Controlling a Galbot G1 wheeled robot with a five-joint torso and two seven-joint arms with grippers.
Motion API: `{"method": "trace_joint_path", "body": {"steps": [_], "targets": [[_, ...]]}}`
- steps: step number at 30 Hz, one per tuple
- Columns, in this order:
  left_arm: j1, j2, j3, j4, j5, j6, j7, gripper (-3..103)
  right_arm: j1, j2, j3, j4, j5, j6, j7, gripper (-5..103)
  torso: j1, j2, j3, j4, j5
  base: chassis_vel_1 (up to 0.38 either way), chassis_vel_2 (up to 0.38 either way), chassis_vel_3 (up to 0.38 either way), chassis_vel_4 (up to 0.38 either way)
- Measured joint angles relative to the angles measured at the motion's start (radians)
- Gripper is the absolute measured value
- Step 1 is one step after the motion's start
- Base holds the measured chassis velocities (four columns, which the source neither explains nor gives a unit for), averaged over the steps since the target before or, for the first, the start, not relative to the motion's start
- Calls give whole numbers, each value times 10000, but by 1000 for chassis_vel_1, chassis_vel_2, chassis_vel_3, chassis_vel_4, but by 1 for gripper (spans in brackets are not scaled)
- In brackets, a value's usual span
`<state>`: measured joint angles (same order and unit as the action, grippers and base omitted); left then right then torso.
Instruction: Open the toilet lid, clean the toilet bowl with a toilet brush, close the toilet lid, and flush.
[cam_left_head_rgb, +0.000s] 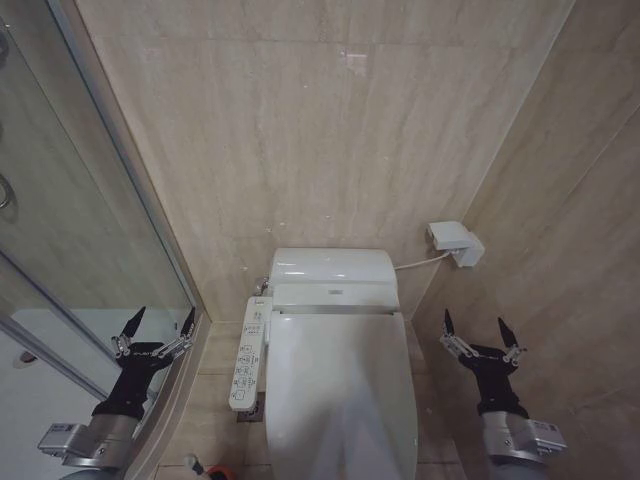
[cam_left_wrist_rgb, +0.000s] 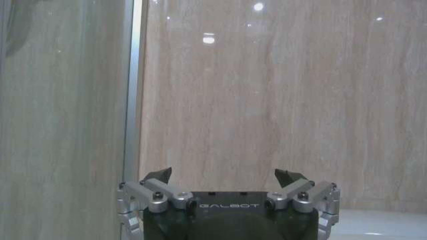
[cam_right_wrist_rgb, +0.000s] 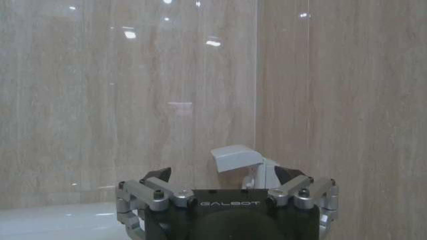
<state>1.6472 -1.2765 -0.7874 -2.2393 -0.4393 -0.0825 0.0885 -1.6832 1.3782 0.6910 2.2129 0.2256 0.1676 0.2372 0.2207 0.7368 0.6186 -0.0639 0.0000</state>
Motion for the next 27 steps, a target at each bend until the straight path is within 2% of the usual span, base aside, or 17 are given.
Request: {"method": "trace_joint_path", "body": {"steps": [27], "targets": [[-3,1,-1,16,2,-1,-1,100,1,0,0,0,0,0,0,100,2,0,1,1,-2,16,-12,-12,15]]}}
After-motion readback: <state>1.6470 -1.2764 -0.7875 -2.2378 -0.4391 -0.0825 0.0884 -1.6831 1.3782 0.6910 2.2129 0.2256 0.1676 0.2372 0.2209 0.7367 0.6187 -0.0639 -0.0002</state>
